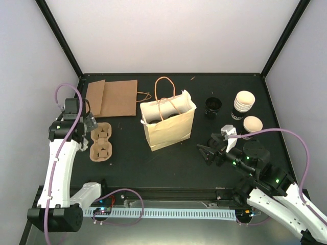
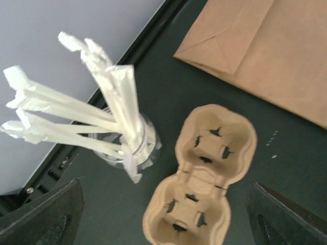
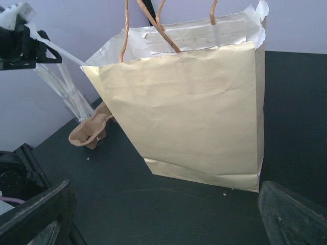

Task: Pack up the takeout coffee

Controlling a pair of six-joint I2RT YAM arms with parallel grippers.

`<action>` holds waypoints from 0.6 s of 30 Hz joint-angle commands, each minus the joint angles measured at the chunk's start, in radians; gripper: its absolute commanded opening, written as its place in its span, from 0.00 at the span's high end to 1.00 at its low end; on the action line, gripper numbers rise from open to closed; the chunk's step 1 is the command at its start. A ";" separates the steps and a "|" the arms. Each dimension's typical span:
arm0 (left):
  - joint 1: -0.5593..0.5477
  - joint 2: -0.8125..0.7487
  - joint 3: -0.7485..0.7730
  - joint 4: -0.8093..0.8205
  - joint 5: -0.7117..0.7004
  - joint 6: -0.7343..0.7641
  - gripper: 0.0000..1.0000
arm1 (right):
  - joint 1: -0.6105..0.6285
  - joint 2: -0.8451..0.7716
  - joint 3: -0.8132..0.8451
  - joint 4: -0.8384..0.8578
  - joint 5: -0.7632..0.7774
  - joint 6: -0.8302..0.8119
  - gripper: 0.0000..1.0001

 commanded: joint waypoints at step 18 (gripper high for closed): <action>0.103 0.049 -0.088 0.095 -0.068 -0.030 0.69 | 0.002 -0.027 0.002 0.018 -0.013 -0.002 0.00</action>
